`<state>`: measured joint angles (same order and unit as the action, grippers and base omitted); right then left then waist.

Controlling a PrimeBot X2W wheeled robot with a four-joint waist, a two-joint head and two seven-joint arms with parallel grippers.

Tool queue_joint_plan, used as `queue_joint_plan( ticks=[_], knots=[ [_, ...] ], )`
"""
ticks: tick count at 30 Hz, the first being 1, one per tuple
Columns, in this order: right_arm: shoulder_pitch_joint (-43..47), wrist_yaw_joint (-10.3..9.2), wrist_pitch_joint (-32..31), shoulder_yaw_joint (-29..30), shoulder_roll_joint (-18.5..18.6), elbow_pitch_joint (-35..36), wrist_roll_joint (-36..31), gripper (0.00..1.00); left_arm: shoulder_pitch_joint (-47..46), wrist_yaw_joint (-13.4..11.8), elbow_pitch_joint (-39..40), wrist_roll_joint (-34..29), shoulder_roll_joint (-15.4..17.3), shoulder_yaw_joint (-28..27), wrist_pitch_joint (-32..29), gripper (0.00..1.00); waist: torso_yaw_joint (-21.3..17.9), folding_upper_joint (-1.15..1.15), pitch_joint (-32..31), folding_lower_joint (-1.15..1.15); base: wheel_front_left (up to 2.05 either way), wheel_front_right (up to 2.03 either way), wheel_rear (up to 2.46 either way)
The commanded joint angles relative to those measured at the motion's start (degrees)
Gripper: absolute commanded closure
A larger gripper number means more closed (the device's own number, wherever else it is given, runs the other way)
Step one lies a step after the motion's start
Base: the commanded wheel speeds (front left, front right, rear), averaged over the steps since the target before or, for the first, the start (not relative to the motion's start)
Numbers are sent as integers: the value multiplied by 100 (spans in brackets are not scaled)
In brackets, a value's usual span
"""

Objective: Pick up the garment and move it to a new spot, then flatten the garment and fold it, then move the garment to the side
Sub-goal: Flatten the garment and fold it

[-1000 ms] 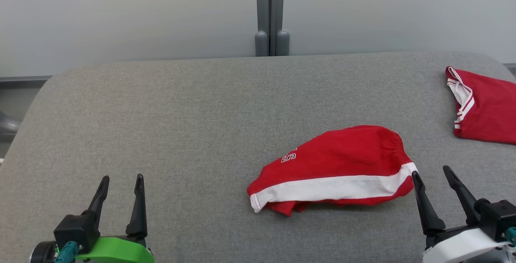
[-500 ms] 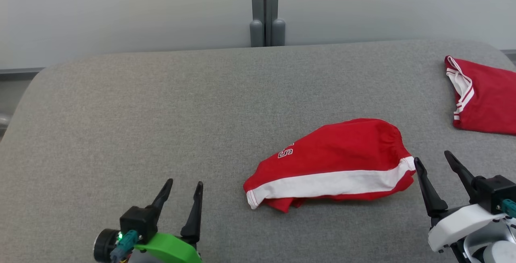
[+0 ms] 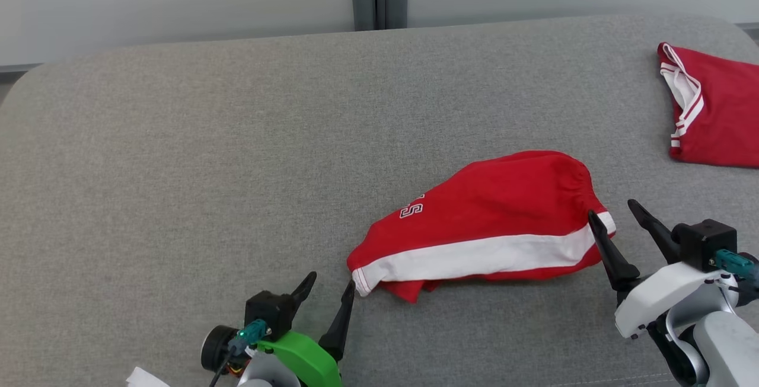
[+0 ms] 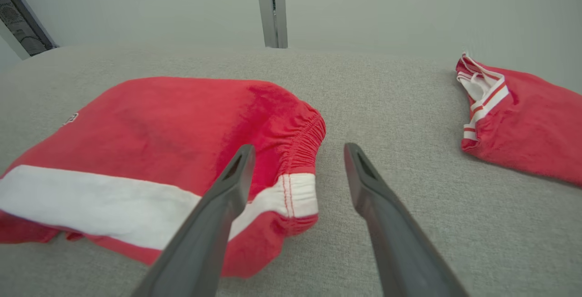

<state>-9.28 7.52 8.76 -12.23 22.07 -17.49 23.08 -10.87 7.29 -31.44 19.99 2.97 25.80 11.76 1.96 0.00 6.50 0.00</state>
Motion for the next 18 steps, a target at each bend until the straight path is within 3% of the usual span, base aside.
queue_joint_plan(
  ticks=[1,18],
  knots=[
    [-100,-8,42,-70,55,-79,101,0,-154,22,-113,138,6,99,56,0,-32,0,68,0,0,0,0],
    [-582,-8,64,-1107,400,-611,1072,0,-1008,27,-1101,1434,4,1355,320,0,-1,0,250,0,0,0,0]
  ],
)
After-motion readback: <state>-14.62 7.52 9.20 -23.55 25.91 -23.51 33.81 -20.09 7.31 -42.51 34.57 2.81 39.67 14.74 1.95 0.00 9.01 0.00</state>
